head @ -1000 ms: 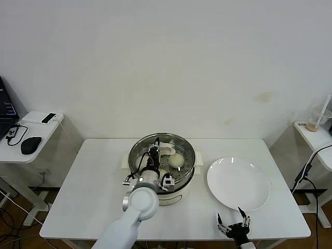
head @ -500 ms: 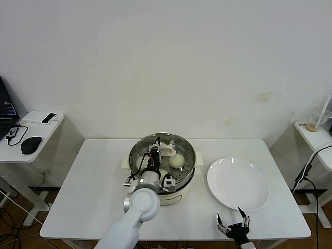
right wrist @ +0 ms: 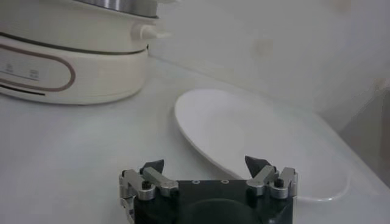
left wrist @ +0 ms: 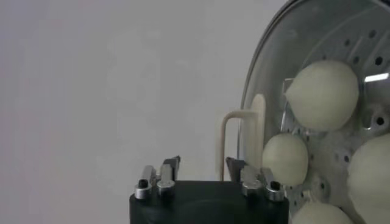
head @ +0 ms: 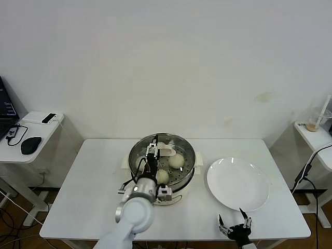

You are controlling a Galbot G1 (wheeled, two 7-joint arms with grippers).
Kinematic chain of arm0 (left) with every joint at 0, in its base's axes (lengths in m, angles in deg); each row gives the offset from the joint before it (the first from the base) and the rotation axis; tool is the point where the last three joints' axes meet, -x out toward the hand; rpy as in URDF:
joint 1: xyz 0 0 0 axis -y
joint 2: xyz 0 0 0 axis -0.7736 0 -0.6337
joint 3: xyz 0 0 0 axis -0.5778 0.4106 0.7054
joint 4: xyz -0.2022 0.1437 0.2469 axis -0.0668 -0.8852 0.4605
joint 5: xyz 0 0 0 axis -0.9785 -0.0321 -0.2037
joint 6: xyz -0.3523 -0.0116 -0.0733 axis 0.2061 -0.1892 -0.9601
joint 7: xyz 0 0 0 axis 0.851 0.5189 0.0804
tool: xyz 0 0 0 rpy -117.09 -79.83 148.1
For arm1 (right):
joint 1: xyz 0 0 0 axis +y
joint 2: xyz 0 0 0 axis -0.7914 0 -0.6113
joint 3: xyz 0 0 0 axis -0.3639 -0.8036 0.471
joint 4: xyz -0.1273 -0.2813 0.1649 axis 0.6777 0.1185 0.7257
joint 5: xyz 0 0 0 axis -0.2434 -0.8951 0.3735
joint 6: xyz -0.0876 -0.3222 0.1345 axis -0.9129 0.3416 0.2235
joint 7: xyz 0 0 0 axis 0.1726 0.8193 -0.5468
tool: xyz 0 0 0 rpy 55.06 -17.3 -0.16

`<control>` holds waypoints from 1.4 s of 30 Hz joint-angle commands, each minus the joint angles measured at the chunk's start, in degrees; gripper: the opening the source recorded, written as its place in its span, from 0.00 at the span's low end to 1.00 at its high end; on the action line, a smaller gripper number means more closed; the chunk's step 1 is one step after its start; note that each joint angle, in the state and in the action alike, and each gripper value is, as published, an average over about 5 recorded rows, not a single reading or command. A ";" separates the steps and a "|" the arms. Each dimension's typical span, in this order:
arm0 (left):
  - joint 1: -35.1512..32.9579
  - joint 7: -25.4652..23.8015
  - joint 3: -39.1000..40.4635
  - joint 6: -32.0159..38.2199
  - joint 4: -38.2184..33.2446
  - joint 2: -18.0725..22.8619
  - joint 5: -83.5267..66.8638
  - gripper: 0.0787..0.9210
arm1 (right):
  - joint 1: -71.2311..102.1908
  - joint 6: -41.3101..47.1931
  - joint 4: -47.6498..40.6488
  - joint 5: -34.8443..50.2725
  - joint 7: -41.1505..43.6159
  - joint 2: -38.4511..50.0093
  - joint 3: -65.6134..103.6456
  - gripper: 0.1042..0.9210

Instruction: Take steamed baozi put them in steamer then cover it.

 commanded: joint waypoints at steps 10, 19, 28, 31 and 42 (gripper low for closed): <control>-26.58 28.17 -26.62 25.00 -14.58 -2.60 -55.38 0.88 | 0.99 -2.14 1.32 6.30 -0.40 2.88 0.54 0.88; -37.55 29.06 -38.87 27.80 -11.04 -3.81 -94.21 0.88 | 3.14 -5.83 3.79 13.08 -1.20 5.61 -0.47 0.88; -43.99 27.18 -33.73 33.96 -7.74 -0.32 -94.78 0.88 | 6.83 -7.04 5.86 22.99 -4.25 12.80 -2.50 0.88; -44.09 26.21 -33.33 34.42 -7.65 -0.40 -94.05 0.88 | 7.60 -5.35 7.44 24.45 -5.47 13.86 -3.64 0.88; -44.60 25.35 -30.75 32.76 -7.42 0.00 -90.59 0.88 | 10.47 3.73 13.81 24.28 -10.34 15.99 -4.90 0.88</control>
